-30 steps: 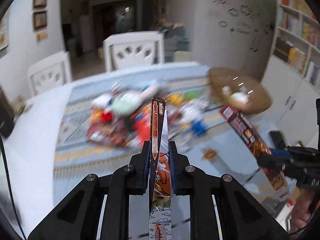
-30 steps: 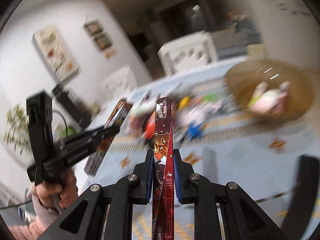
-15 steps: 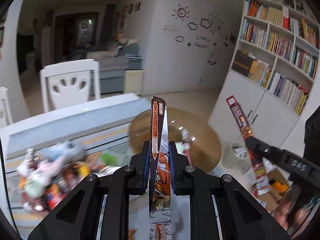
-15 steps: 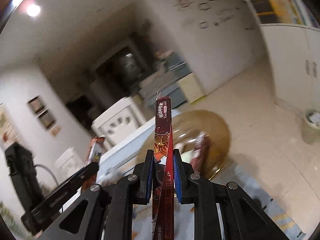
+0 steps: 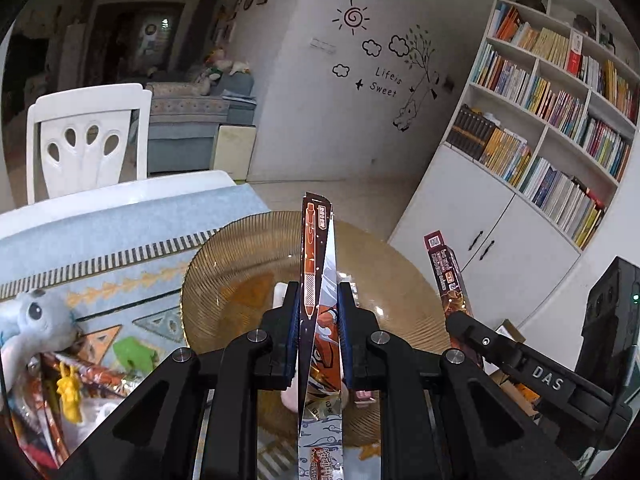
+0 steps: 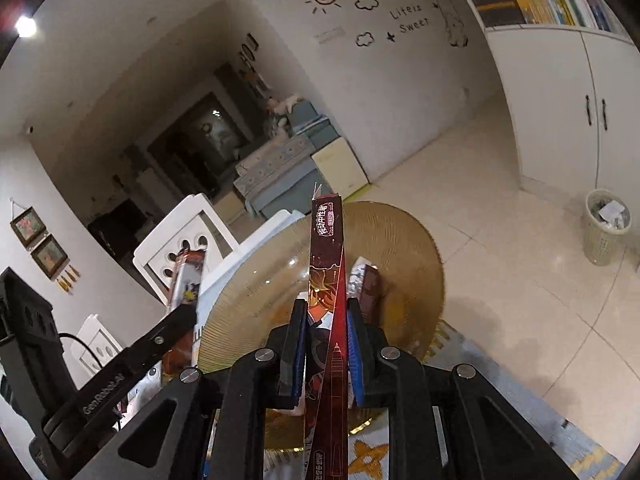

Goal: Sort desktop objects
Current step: 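Carry both snack sticks toward the amber bowl, then open both tools to drop the snack sticks into the bowl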

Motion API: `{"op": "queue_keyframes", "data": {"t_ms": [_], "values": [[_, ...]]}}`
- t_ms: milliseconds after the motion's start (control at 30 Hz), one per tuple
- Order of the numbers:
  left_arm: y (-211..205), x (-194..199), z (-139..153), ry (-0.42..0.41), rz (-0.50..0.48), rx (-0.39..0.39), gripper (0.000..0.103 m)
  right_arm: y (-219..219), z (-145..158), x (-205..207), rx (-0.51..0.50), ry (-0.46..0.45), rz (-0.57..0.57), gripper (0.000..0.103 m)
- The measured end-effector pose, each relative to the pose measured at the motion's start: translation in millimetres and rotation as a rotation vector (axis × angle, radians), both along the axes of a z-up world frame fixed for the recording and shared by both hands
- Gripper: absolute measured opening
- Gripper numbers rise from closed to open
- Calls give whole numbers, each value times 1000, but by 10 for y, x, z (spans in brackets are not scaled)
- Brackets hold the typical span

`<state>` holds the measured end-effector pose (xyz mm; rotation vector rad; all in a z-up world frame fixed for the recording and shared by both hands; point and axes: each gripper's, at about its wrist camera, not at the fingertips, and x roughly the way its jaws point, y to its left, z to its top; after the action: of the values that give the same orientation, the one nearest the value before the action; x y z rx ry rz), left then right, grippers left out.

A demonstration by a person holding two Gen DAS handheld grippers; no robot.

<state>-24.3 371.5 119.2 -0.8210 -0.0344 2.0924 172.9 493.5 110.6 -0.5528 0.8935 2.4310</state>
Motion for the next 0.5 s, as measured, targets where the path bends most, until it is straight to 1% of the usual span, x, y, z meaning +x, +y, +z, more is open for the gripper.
{"op": "queue_keyframes", "data": {"t_ms": [67, 100, 133, 167, 200, 233, 267, 300, 367, 500], "values": [[26, -18, -44, 11, -16, 19, 15, -38, -5, -22, 26, 9, 1, 18], [36, -24, -59, 16, -24, 27, 17, -68, -2, -39, 42, 7, 2, 18], [33, -33, -86, 20, -28, 32, 21, -84, -19, -49, 46, 2, 6, 18], [37, -45, -98, 21, -26, 30, 34, -83, -35, -69, 43, -2, 17, 22], [39, -62, -137, 22, -10, 25, 43, -82, -55, -79, 32, 0, 32, 32], [31, -72, -163, 25, 6, 25, 49, -76, -70, -88, 18, 5, 41, 33], [23, -93, -179, 30, 16, 27, 59, -68, -81, -78, 6, 13, 45, 33], [6, -105, -188, 36, 26, 29, 62, -70, -85, -66, 5, 18, 46, 33], [-22, -113, -188, 39, 33, 33, 62, -73, -80, -62, 17, 19, 35, 33], [-44, -133, -182, 15, 18, 37, 62, -54, -101, -55, 13, 26, 28, 33]]}}
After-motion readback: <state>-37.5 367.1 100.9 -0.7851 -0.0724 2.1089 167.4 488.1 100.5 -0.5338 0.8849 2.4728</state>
